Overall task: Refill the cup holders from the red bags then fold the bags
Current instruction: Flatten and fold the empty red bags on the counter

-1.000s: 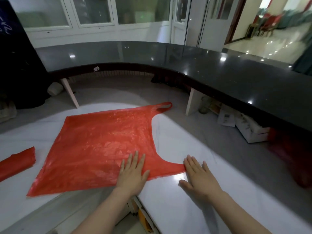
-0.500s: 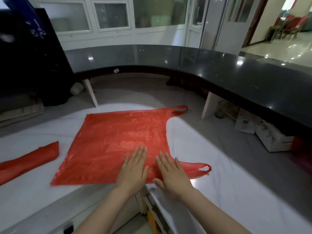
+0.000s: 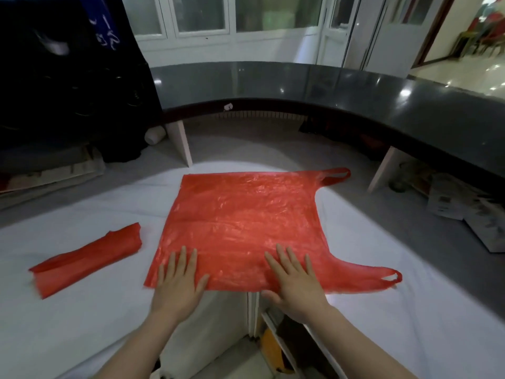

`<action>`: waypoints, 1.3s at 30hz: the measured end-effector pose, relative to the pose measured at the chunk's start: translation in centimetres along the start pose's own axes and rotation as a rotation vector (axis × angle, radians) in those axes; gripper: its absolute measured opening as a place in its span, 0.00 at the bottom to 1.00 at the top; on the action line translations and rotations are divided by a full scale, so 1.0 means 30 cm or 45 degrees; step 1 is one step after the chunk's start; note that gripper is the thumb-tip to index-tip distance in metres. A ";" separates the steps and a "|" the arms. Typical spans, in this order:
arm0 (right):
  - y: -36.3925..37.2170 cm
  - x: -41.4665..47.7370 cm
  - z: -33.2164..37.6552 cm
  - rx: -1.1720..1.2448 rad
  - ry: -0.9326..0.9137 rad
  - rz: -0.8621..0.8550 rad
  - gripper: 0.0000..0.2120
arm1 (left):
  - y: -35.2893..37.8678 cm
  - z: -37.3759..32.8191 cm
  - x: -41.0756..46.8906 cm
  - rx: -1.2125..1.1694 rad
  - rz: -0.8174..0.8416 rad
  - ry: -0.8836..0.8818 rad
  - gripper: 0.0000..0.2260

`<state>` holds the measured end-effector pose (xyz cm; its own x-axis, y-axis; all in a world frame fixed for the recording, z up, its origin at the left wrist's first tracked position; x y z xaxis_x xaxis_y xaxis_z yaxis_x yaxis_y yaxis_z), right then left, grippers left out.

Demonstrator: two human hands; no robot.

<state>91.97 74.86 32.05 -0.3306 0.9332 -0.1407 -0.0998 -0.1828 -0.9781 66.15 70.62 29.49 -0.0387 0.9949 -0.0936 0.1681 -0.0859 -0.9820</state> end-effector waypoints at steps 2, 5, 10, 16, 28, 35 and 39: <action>0.033 0.010 0.091 -0.022 -0.014 0.040 0.40 | 0.005 0.009 0.000 -0.023 0.021 -0.010 0.34; 0.071 0.014 0.127 -0.116 0.036 0.056 0.37 | 0.008 0.033 -0.007 -0.048 0.031 -0.022 0.31; 0.065 0.009 0.123 -0.138 0.085 0.077 0.40 | 0.012 0.048 -0.010 -0.086 0.081 0.018 0.34; 0.003 0.012 0.121 -0.079 0.113 0.109 0.34 | -0.022 0.088 -0.045 0.007 0.013 0.254 0.44; -0.329 -0.026 0.060 0.098 0.339 -0.562 0.19 | -0.358 0.154 -0.028 -0.752 -0.596 0.368 0.14; -0.333 -0.181 0.062 -0.070 0.249 -1.058 0.13 | -0.390 0.216 0.063 -1.255 -0.753 0.003 0.07; -0.217 -0.196 0.040 0.143 0.264 -0.743 0.15 | -0.402 0.241 0.109 -1.382 -0.858 -0.148 0.07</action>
<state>93.43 70.20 39.43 -0.0041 0.9277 0.3734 -0.3101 0.3538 -0.8824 56.86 74.52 39.85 -0.5056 0.8091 0.2996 0.7925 0.5728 -0.2094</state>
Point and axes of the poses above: each hand's wrist, its own x-axis towards the middle knuckle, its own y-axis out of the palm, z = x × y, the point moved 7 cm from there along x, towards the middle knuckle, and after that the axes turned 11 degrees about y, right-handed, at the moved point
